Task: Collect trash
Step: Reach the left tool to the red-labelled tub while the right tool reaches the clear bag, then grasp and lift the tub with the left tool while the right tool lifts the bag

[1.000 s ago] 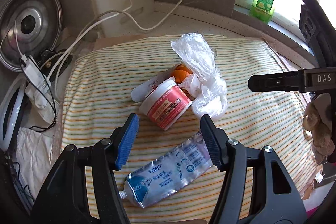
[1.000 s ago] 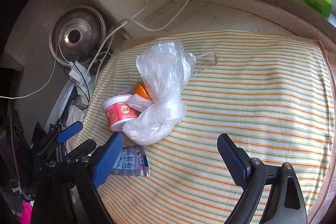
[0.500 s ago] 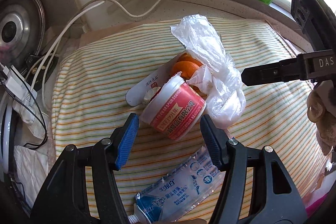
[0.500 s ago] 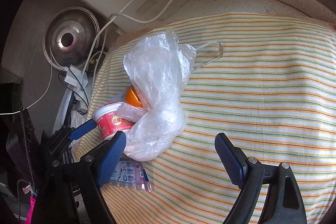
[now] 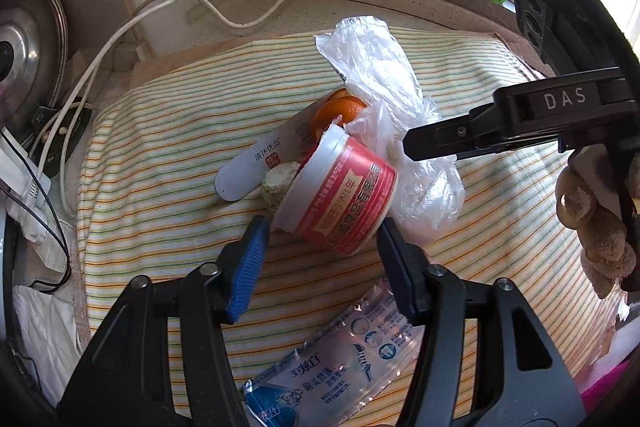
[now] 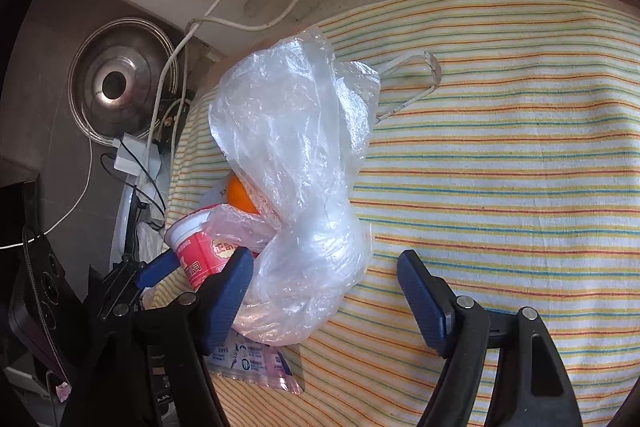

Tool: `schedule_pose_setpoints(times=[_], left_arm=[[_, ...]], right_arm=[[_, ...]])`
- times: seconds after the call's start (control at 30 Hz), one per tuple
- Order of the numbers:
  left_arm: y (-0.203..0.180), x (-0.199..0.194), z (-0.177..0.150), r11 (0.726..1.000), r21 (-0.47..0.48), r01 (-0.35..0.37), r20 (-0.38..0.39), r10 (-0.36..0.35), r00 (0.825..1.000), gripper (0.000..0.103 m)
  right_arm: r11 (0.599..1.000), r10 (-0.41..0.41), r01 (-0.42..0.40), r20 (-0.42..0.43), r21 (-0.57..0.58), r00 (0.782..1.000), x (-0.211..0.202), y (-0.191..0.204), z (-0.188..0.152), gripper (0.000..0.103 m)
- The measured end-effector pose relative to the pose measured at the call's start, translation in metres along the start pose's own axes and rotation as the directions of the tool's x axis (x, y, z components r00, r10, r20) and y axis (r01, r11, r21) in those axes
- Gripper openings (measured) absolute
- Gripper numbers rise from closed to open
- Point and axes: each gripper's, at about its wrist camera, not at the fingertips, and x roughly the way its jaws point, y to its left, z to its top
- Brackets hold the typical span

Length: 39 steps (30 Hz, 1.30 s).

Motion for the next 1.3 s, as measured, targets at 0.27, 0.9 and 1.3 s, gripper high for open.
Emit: schedule_pose_setpoints(times=[0.27, 0.9, 1.3], left_arm=[[-0.002, -0.002, -0.002, 1.0, -0.017, 0.001, 0.025, 0.0, 1.0, 0.054], [-0.009, -0.014, -0.014, 0.997, -0.072, 0.004, 0.043, -0.001, 0.999, 0.059], [-0.021, -0.006, 0.003, 0.999, -0.053, 0.008, 0.069, -0.005, 0.998, 0.057]], right_arm=[[1.0, 0.002, -0.002, -0.011, 0.002, 1.0, 0.004, 0.002, 0.001, 0.046], [0.998, -0.055, 0.058, 0.078, -0.038, 0.995, -0.037, -0.006, -0.008, 0.029], [0.997, -0.058, 0.063, 0.083, -0.053, 0.995, -0.041, -0.005, -0.014, 0.029]])
